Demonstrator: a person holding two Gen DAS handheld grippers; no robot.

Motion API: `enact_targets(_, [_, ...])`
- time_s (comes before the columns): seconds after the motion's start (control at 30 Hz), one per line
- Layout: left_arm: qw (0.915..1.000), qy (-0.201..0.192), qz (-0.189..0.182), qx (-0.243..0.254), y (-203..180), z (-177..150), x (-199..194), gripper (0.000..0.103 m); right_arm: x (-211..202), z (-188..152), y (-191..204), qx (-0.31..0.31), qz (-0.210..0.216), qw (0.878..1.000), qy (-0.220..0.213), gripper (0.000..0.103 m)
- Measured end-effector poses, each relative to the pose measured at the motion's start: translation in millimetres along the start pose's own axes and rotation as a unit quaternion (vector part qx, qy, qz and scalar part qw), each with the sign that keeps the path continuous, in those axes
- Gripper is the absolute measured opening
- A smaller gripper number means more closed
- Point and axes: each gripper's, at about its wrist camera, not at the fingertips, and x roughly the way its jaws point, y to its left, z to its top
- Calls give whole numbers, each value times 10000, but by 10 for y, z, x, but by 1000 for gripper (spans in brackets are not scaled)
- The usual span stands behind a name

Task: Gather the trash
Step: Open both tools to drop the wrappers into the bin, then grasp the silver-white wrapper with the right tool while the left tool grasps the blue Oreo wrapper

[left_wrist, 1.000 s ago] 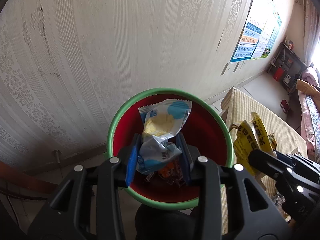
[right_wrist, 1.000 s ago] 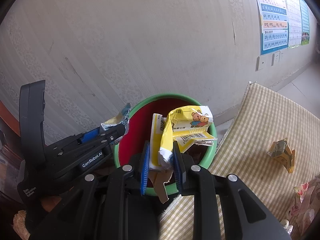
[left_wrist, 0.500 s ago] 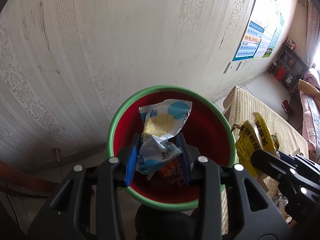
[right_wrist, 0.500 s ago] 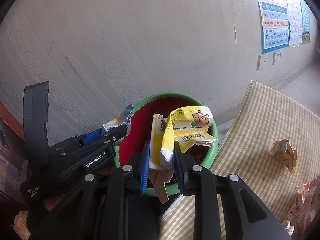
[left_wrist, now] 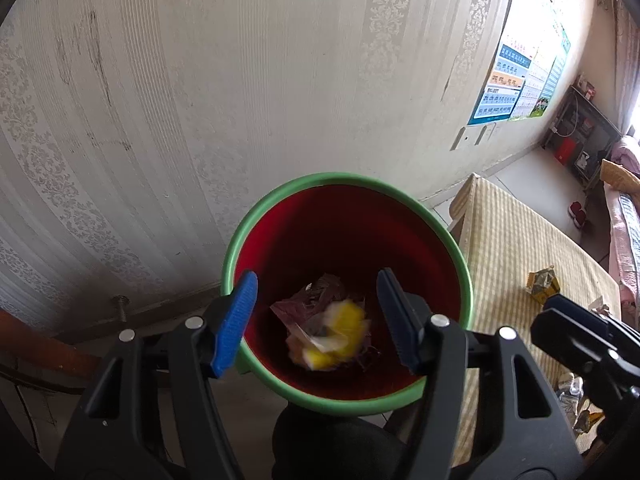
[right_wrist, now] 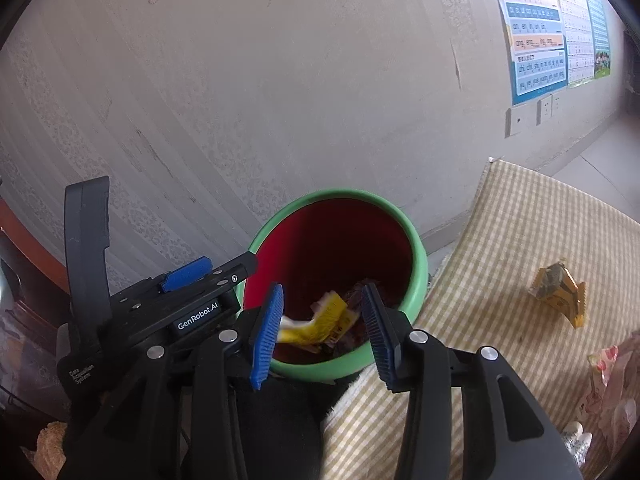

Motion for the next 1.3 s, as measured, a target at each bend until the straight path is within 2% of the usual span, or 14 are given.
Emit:
enact_targets(0.2, [9998, -11, -59, 179, -133, -67, -95, 60, -328, -152, -187, 171, -176, 9996, -139, 46])
enact_targets(0.47, [9981, -30, -414, 454, -474, -222, -274, 61, -741, -647, -724, 628, -1003, 9929, -128, 48])
enact_targets(0.67, [9918, 126, -863, 934, -933, -478, -367, 62, -920, -1174, -1183, 1119, -1447, 9828, 236, 51])
enact_targets(0.77, [9881, 265, -1111, 1027, -1136, -568, -369, 63, -913, -1353, -1285, 1127, -1557, 9799, 527, 57])
enact_targets(0.9, [9836, 394, -1265, 1227, -1374, -686, -398, 63, -800, -1508, -1414, 1200, -1479, 9786, 782, 61])
enact_targets(1.0, [9805, 421, -1332, 1382, -1491, -771, -449, 63, -772, -1600, -1448, 1325, -1302, 9793, 810, 61])
enact_targets(1.17, [9777, 599, -1394, 1451, -1603, -876, -430, 63, -930, -1566, -1511, 1774, -939, 9785, 480, 62])
enact_targets(1.3, [9768, 741, -1358, 1483, -1668, -949, -368, 63, -957, -1453, -1663, 2311, -789, 9693, 296, 63])
